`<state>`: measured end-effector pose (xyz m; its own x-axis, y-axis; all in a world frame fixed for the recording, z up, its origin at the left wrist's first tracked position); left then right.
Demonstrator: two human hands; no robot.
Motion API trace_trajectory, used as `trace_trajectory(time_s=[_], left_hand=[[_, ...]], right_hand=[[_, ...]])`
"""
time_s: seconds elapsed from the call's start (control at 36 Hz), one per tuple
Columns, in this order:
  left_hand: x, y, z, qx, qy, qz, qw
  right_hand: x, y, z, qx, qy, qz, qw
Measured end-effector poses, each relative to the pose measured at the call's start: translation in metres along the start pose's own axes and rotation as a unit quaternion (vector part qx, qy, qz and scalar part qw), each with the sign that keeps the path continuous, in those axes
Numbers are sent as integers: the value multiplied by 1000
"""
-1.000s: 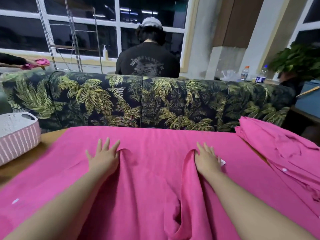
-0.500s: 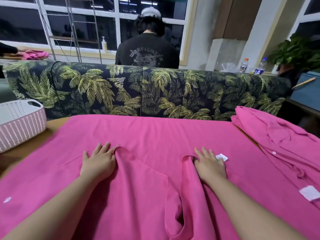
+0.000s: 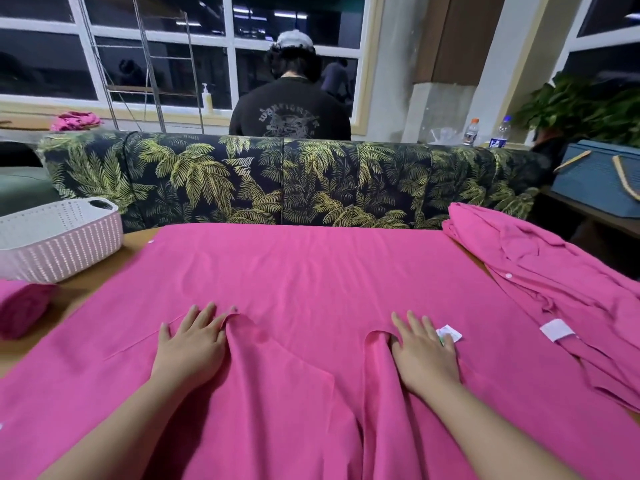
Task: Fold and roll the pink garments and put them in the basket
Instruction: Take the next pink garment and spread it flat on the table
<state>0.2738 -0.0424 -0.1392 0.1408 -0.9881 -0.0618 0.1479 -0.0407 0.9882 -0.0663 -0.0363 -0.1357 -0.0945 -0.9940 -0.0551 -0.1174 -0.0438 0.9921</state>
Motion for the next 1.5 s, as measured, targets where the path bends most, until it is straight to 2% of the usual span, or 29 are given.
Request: trace_trajectory(time_s=[0.22,0.42,0.5,0.53,0.61,0.67,0.86,0.97,1.06,1.14,1.25,1.31,1.42,1.5], left_hand=[[-36,-2,-6,12,4,13,1000],[-60,-5,-9,-18,20,17,999],[-54,-2,-10,-45,21,1,999],[-49,2,-11,-85,22,5,996],[-35,29,-6,-268,-9,60,962],[-25,57,7,-341,-46,97,934],[42,164,39,-401,-64,235,883],[99,183,35,-413,-38,284,865],[147,173,22,-427,-1,301,853],[195,140,-1,-372,41,280,884],[223,71,-17,-227,98,159,956],[220,42,-15,-154,99,105,977],[215,12,-17,-42,63,44,996],[212,11,-18,-19,49,33,998]], right_hand=[[-35,-1,3,2,0,-1,1000],[-54,0,4,28,-2,-11,1000],[-54,8,3,122,-15,17,992],[-52,13,1,167,-18,38,985],[-37,40,-10,271,-3,114,956],[-23,63,-21,322,19,156,934],[54,134,-43,373,47,248,893],[110,147,-41,364,26,265,892],[149,141,-39,337,-11,251,907],[183,119,-33,305,-50,221,925],[212,65,-27,215,-36,139,966],[217,37,-24,180,-30,90,979],[216,8,-24,59,-9,29,998],[213,6,-25,23,0,18,1000]])
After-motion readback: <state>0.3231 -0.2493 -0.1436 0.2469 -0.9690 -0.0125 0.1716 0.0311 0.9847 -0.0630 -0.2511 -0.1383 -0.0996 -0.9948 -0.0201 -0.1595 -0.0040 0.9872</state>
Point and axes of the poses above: each hand's wrist, its own x-axis towards the middle knuckle, its own y-axis out of the back of the hand, z = x × y, the point moved 4 cm from there along x, towards the middle knuckle, and after that the axes turned 3 degrees about y, right-handed, at the moved point
